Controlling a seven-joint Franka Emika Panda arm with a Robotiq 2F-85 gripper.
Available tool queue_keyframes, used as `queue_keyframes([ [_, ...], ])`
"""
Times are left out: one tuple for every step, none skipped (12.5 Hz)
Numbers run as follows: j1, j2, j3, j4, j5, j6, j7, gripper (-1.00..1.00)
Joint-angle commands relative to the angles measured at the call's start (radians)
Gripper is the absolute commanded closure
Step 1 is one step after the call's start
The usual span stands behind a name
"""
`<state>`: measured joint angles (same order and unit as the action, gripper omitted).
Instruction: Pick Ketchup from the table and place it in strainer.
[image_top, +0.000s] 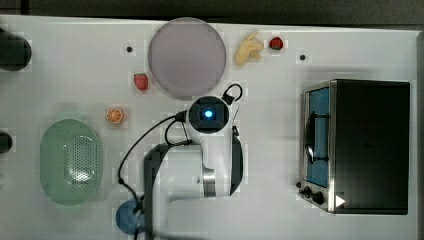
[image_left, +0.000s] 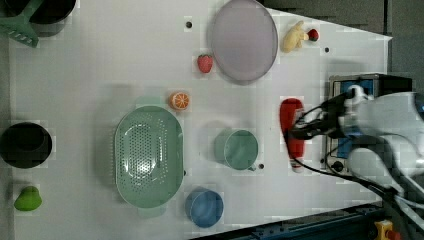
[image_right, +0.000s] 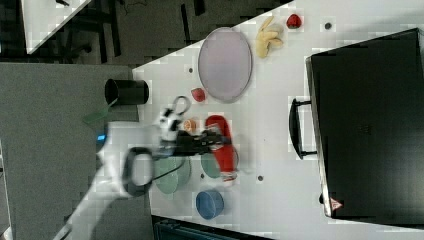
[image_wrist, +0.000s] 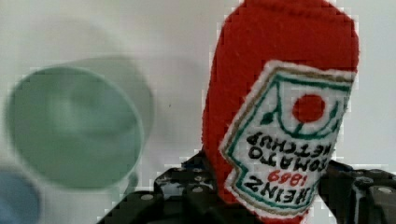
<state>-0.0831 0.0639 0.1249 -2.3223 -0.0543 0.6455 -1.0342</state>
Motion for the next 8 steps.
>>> queue_keyframes([
  [0.008,-0.132,0.064,0.098,0.013,-0.14,0.106,-0.22],
  [0.012,-0.155,0.092,0.114,0.021,-0.19,0.166,-0.22],
  [0.016,-0.169,0.124,0.129,0.043,-0.221,0.223,-0.22],
  [0.022,-0.175,0.16,0.14,0.07,-0.228,0.269,-0.22],
  [0.028,-0.174,0.2,0.151,0.099,-0.228,0.323,-0.22],
  [0.034,-0.168,0.241,0.16,0.122,-0.227,0.394,-0.22],
  [0.038,-0.16,0.284,0.164,0.135,-0.224,0.478,-0.22],
  [0.04,-0.145,0.33,0.169,0.136,-0.218,0.562,-0.22],
])
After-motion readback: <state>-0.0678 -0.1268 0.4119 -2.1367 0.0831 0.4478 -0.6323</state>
